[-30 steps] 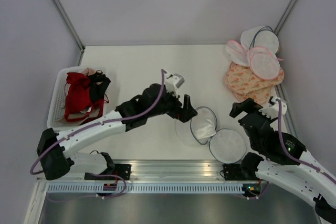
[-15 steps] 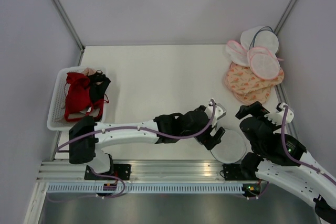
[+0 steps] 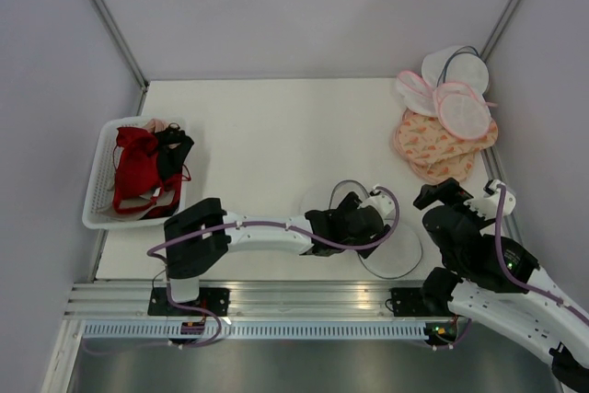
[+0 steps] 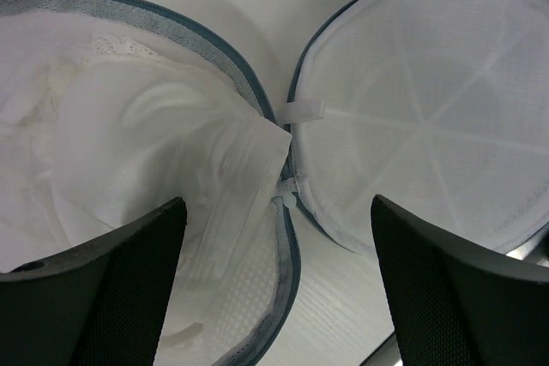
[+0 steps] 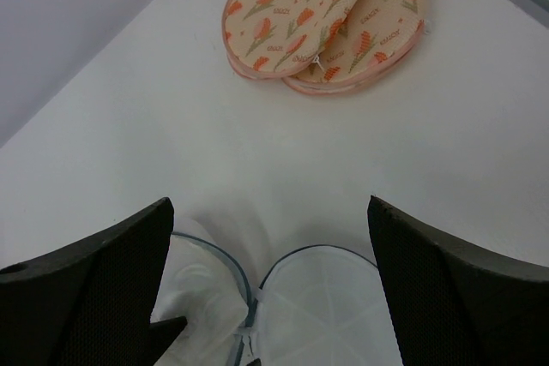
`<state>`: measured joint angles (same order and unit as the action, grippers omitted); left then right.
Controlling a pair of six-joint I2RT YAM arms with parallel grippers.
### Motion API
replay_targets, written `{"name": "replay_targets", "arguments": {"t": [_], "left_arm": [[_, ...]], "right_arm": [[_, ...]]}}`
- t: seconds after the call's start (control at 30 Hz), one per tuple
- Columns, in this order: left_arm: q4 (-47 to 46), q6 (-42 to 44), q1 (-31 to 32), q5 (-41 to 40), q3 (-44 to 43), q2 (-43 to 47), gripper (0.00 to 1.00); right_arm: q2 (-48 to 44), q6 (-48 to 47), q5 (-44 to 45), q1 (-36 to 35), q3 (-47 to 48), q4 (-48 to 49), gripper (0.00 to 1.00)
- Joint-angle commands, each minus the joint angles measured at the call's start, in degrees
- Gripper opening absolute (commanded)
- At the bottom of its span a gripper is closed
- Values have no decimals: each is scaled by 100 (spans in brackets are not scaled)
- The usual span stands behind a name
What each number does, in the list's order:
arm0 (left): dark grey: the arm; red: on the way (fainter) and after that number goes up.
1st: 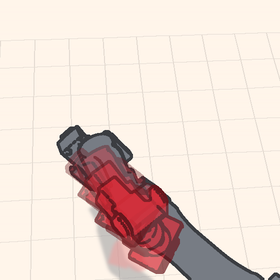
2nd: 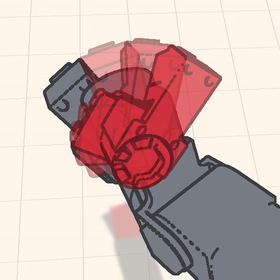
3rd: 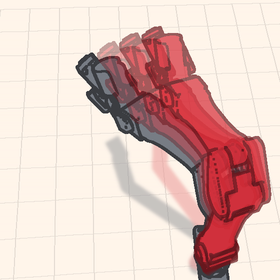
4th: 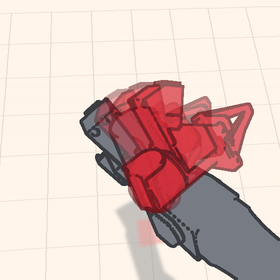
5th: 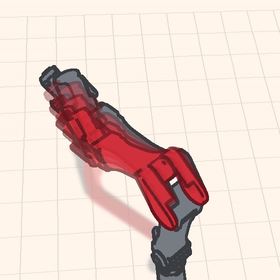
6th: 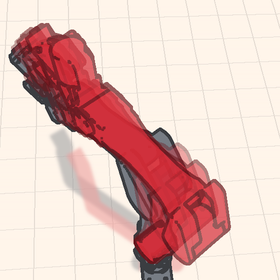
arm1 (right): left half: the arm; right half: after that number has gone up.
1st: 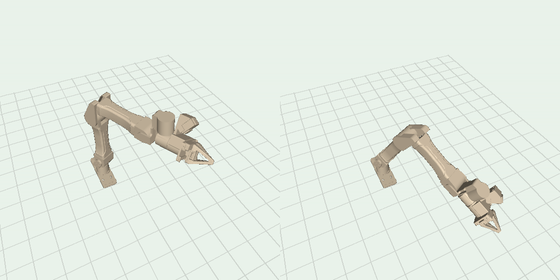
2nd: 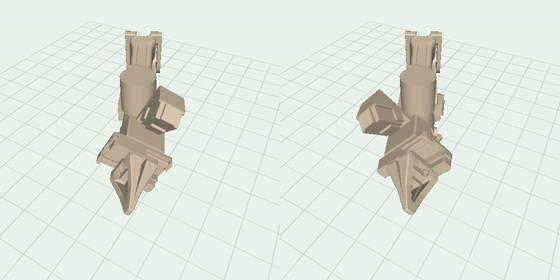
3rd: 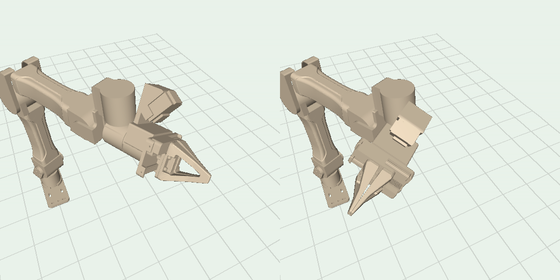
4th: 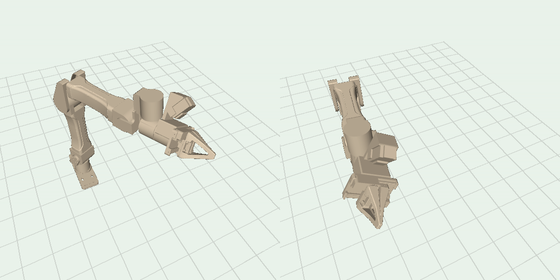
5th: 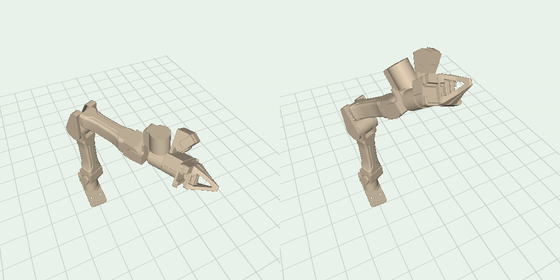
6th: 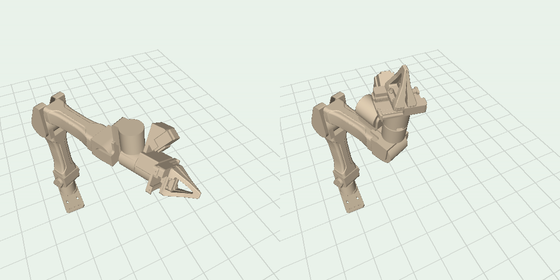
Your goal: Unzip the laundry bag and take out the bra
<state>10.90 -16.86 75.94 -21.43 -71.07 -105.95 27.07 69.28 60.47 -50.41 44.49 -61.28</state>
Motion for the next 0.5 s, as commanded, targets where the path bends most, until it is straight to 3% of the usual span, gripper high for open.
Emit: {"name": "replay_targets", "arguments": {"t": [0.0, 0.07, 0.27, 0.47], "left_arm": [[-210, 131, 8, -862, -276, -153, 90], [-281, 131, 8, -967, -267, -233, 86], [-343, 122, -53, -1345, -232, -452, 42], [-360, -1, -88, -1767, -153, -558, 29]], "right_arm": [[-79, -186, 106, -12, -28, 159, 98], [-114, -265, 88, -4, -37, 203, 98], [-211, -406, 36, -12, -63, 291, 98], [-299, -503, -35, -12, -90, 362, 98]]}}
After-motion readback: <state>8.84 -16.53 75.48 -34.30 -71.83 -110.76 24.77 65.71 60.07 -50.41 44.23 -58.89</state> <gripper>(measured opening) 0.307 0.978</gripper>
